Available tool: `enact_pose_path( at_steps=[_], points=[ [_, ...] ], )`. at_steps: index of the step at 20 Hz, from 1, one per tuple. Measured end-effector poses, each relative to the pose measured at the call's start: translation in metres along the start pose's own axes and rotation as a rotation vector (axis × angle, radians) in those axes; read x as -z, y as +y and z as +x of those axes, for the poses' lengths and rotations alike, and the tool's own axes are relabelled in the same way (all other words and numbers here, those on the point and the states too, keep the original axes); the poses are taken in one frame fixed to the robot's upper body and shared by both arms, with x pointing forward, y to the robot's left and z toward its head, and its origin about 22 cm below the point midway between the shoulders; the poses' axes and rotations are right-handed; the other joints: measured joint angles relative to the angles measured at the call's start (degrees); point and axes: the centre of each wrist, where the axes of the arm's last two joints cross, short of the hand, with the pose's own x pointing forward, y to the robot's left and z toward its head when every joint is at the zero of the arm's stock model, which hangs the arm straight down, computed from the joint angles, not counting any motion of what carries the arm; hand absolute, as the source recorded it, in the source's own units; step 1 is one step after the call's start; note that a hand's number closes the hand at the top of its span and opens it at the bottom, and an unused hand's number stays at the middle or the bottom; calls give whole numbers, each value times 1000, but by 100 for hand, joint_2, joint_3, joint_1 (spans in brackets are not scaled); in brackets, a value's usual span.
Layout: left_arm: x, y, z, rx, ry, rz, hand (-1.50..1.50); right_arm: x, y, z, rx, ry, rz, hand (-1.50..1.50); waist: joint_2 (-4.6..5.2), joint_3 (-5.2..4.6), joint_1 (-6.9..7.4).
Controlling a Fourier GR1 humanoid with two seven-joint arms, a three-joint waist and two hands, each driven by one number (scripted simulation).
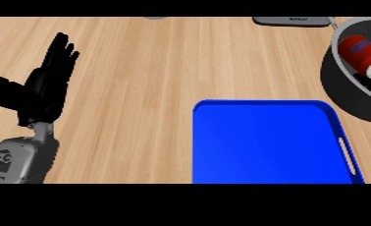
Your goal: Pick the can from the tray and place it in the pot
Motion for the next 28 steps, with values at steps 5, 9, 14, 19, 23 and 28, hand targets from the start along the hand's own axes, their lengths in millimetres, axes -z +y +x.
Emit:
enact_pose_path(
  at_steps=[5,9,14,19,23,28],
  points=[
    [-1,-2,-2,1,-3,-8,0,4,7,-18,69,64,120,-150,-13,-52,9],
    [-2,-1,-2,2,-8,-5,0,4,12,-24,185,52,198,-150,-35,-87,-8],
    [-3,1,-5,1,1,0,0,8,11,-27,435,17,161,-150,-44,-79,-57],
    [-2,6,-6,2,3,8,0,7,0,-41,666,37,95,-150,-5,-14,-64],
    [-4,4,-3,2,-1,12,0,-2,-20,-63,768,61,51,-150,15,17,-37],
    [-2,5,-2,1,-6,12,0,-20,-60,-91,824,68,43,-150,39,36,-28]
  ],
)
